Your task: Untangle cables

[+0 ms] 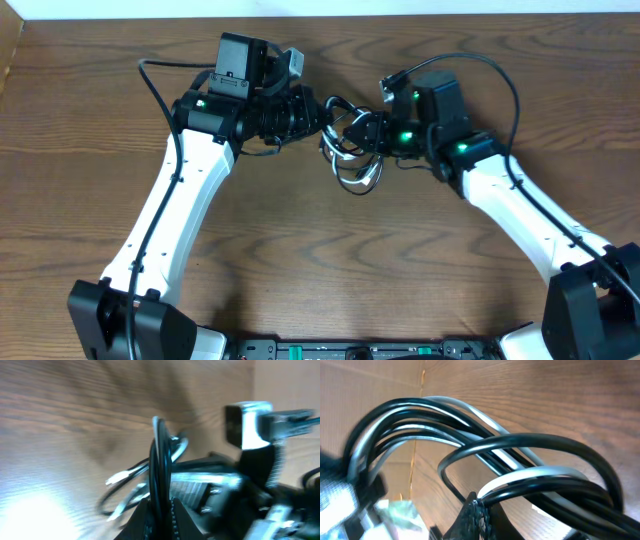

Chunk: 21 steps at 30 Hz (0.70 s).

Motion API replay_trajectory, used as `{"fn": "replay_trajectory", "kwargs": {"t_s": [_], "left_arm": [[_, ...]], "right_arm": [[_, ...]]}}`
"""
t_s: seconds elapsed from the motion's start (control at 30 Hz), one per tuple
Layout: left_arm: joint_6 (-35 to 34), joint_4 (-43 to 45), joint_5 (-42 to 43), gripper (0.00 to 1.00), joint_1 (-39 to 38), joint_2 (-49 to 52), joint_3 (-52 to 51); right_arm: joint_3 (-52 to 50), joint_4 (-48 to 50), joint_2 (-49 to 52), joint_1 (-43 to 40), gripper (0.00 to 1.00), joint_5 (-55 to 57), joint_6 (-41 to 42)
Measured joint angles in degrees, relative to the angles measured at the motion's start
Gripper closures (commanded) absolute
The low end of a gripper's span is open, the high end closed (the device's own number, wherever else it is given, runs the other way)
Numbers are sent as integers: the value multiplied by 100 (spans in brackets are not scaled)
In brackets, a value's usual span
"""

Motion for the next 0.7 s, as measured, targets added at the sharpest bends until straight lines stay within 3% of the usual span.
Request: {"fn": "replay_trajectory", "kwargs": {"t_s": [0.33,0.47,0.5,0.63,0.7], "left_arm": [[1578,-828,-605,92,9,0,0],[1941,-863,-649,93,9,0,0],[2017,-861,-662,93,9,0,0],[2334,-809,-450,93,11,0,0],[2557,-691,-2,92,22,0,0]], "right_arm": [[-4,61,-560,-1329,99,-1853,-1001],[4,-564,-1014,-1915,99,-2096,-1056],[9,-710,-1040,-2017,96,-2046,-1060],[7,-1152,-1047,-2151,61,-1788,-1121],[7,-1158,-1047,-1976,54,-1705,-1261]]}}
